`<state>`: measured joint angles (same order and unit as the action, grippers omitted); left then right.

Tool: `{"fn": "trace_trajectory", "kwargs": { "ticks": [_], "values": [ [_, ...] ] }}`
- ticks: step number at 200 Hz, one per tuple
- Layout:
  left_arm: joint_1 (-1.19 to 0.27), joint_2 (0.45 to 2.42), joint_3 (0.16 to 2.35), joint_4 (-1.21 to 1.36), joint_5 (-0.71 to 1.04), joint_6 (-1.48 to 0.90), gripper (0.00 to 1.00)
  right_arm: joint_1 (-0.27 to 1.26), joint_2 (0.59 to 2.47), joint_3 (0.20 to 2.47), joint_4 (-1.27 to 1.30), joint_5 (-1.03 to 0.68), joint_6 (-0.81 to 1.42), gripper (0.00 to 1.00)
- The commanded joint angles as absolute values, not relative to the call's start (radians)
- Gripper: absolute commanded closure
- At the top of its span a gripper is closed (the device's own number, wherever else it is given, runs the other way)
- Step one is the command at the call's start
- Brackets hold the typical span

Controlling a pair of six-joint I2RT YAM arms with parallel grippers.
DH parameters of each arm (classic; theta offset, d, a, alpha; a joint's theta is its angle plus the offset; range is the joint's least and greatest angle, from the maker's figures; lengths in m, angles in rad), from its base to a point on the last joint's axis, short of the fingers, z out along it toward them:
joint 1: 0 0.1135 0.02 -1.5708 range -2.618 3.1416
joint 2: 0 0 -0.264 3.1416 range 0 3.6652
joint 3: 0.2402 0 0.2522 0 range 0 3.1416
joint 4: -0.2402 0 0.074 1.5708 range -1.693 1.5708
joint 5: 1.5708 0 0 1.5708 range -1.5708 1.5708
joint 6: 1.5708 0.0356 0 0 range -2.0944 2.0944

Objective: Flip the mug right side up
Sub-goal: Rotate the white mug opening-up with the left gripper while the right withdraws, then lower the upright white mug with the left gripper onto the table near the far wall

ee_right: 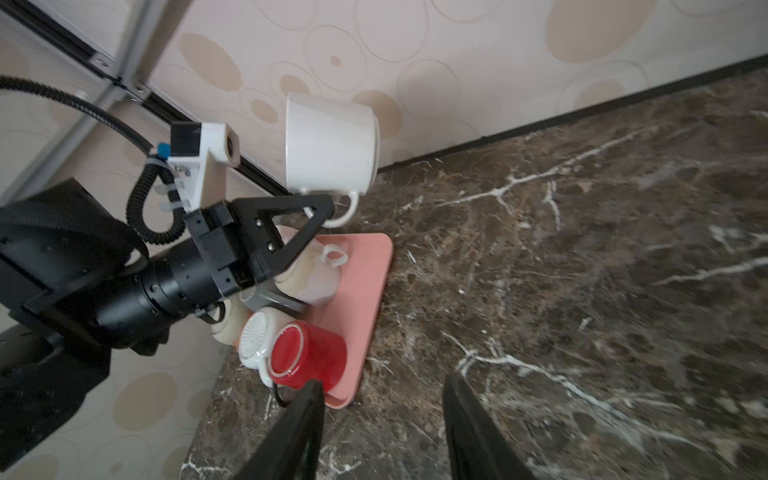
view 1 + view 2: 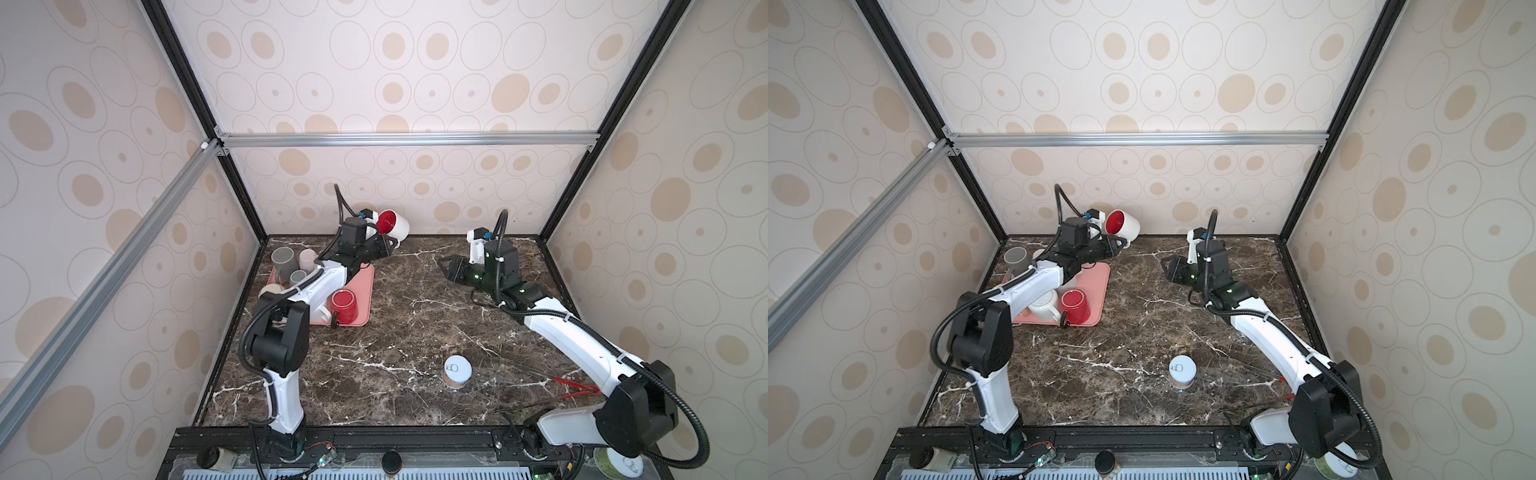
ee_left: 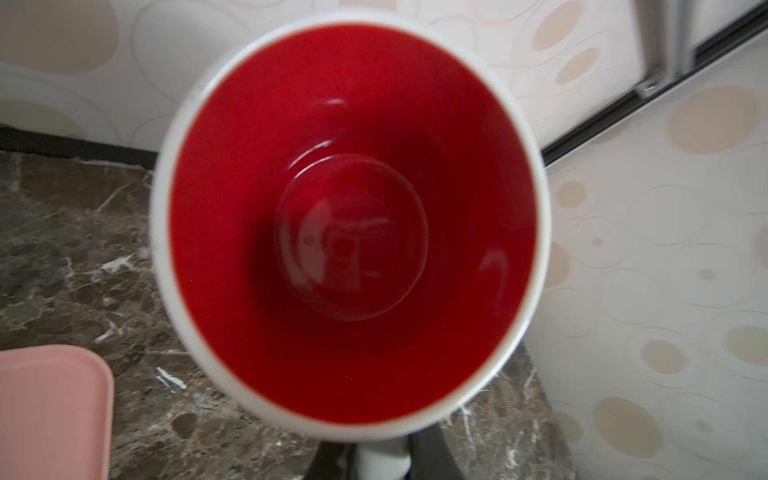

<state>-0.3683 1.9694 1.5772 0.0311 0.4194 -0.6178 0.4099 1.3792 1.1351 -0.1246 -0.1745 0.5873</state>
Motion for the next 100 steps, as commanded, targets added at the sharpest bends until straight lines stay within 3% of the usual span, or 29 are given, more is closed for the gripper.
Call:
{"fn": "trace_trajectory", "kwargs": {
  "ticks": [1, 71, 100],
  "values": [
    [-0.398, 2.074, 1.802, -0.172, 0.291, -0.465, 1.00, 0.382, 1.433, 1.200, -0.308, -0.154, 0.508, 0.50],
    [-0.418, 2.555, 2.553, -0.594, 0.046, -0.327, 1.00, 0.366, 1.557, 1.260, -0.367, -0.127, 0.443, 0.49],
    [-0.418, 2.625, 2.600, -0.584, 0.030, -0.320, 1.00, 0.365, 1.604, 1.291, -0.387, -0.122, 0.435, 0.50]
  ]
}}
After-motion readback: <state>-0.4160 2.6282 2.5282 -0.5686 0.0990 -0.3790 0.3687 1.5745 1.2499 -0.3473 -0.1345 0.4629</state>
